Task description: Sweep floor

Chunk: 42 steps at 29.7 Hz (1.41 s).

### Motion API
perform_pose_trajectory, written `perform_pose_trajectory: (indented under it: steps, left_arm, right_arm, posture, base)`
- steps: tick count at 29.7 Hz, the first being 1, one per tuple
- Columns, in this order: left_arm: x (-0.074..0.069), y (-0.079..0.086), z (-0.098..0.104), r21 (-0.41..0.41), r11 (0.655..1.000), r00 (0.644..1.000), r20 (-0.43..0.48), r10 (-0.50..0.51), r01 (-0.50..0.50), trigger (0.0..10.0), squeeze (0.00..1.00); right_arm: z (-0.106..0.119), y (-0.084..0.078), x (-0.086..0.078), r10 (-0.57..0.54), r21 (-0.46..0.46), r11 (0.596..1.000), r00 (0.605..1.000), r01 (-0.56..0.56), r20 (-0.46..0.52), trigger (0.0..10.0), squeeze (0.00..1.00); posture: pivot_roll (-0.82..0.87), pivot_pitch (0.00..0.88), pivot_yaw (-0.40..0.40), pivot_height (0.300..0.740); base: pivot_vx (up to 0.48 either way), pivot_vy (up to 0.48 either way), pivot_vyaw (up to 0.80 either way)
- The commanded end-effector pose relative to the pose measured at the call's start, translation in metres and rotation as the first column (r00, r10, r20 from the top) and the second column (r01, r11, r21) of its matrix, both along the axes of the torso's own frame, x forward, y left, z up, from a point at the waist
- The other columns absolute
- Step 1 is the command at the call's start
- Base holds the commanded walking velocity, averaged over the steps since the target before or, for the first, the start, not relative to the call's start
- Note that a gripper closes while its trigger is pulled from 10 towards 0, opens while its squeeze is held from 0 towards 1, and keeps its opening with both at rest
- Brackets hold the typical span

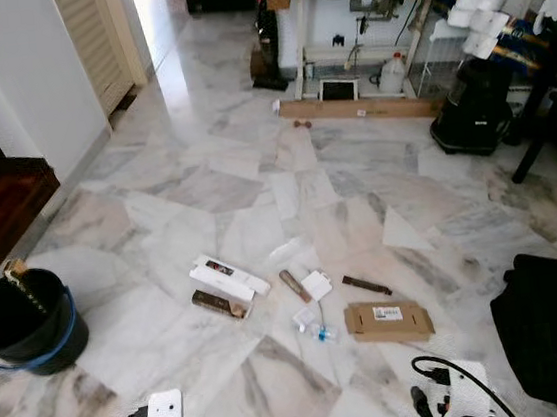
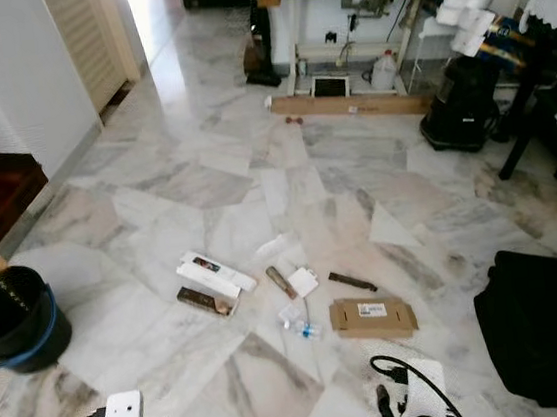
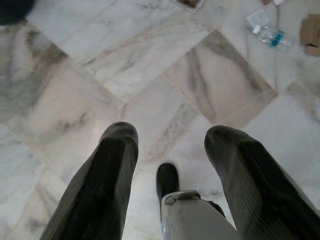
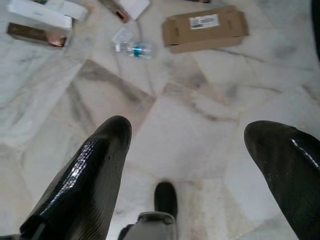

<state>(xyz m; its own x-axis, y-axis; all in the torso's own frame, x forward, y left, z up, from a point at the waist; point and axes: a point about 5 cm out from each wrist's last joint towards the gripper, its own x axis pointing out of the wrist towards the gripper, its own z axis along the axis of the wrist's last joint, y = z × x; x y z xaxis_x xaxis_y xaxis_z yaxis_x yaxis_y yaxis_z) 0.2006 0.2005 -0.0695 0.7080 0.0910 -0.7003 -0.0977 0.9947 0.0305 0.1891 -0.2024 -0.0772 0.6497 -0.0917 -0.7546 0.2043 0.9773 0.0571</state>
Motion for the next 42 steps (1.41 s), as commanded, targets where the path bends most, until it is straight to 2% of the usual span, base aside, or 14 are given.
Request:
perform_pose_trajectory:
  steps: [1, 16, 42]
  left_arm:
    - [-0.0012, 0.0038, 0.0001, 0.008, 1.000, 1.000, 0.000, 0.006, -0.006, 10.0, 0.00]
    - [-0.0025, 0.0039, -0.0006, 0.007, 1.000, 1.000, -0.002, 0.014, -0.014, 10.0, 0.00]
    - [-0.0013, 0.0043, 0.0002, -0.014, 0.999, 0.999, 0.005, 0.032, -0.032, 10.0, 0.00]
  right_arm:
    - [0.0001, -0.0015, -0.0001, -0.005, -0.002, 1.000, 1.000, 0.005, -0.003, 10.0, 0.00]
    - [-0.0010, -0.0029, -0.0021, -0.003, -0.003, 1.000, 1.000, 0.003, -0.019, 10.0, 0.00]
    - [-0.0024, -0.0012, -0.0041, 0.010, -0.002, 1.000, 0.999, -0.010, -0.032, 10.0, 0.00]
  posture:
    - [0.00, 0.000, -0.011, 0.740]
    - [0.00, 0.012, -0.014, 0.740]
    - [0.00, 0.000, -0.011, 0.740]
  base:
    - [0.000, 0.000, 0.00]
    - [0.000, 0.000, 0.00]
    - [0.000, 0.000, -0.77]
